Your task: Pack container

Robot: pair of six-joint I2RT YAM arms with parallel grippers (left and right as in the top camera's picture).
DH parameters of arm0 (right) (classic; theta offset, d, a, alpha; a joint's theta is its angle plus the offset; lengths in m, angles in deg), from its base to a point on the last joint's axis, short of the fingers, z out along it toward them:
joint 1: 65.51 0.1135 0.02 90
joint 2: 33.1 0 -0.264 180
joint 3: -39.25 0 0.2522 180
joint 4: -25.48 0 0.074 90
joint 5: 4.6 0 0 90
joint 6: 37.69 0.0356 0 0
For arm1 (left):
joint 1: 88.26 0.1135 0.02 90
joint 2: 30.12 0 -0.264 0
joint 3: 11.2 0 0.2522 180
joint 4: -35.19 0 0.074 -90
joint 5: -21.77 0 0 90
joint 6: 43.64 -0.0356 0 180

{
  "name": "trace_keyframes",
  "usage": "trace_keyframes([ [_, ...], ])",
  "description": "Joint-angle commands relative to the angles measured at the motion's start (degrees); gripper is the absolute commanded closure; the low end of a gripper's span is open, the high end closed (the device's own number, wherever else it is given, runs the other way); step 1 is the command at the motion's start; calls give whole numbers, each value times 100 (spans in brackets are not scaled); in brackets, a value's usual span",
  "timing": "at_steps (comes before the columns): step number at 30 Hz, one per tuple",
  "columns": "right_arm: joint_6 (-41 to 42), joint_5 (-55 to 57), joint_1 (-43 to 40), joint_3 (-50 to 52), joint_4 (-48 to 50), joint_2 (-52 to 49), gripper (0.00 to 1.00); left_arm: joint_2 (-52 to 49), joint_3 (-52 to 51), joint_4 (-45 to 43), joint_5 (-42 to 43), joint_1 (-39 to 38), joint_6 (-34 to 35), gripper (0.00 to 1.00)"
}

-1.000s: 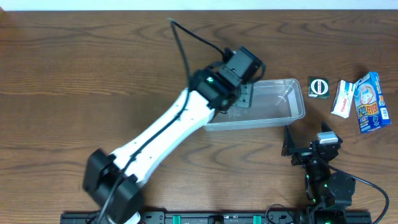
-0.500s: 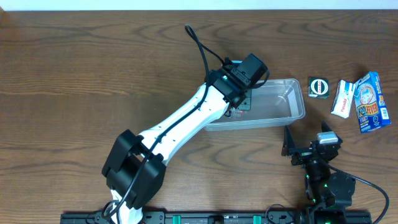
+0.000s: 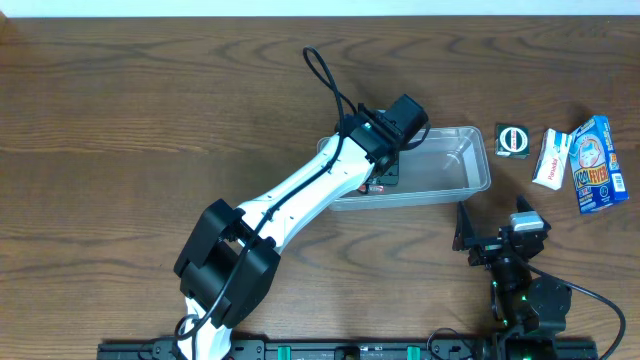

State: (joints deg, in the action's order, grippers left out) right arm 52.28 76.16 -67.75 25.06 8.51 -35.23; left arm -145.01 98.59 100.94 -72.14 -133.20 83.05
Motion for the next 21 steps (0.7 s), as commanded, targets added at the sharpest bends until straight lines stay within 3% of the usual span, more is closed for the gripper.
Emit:
trace_keyframes([
  [1,-2,-22,-79,11,-24,7,1,-74,-26,28,-131,13,162,39],
  [13,-2,-22,-79,11,-24,7,1,-74,-302,-103,-133,13,219,37],
  [15,-2,-24,-79,11,-24,7,1,-74,-302,-155,-133,13,219,29],
  [21,-2,-22,-79,11,-24,7,1,-74,-302,-197,-133,13,216,23],
])
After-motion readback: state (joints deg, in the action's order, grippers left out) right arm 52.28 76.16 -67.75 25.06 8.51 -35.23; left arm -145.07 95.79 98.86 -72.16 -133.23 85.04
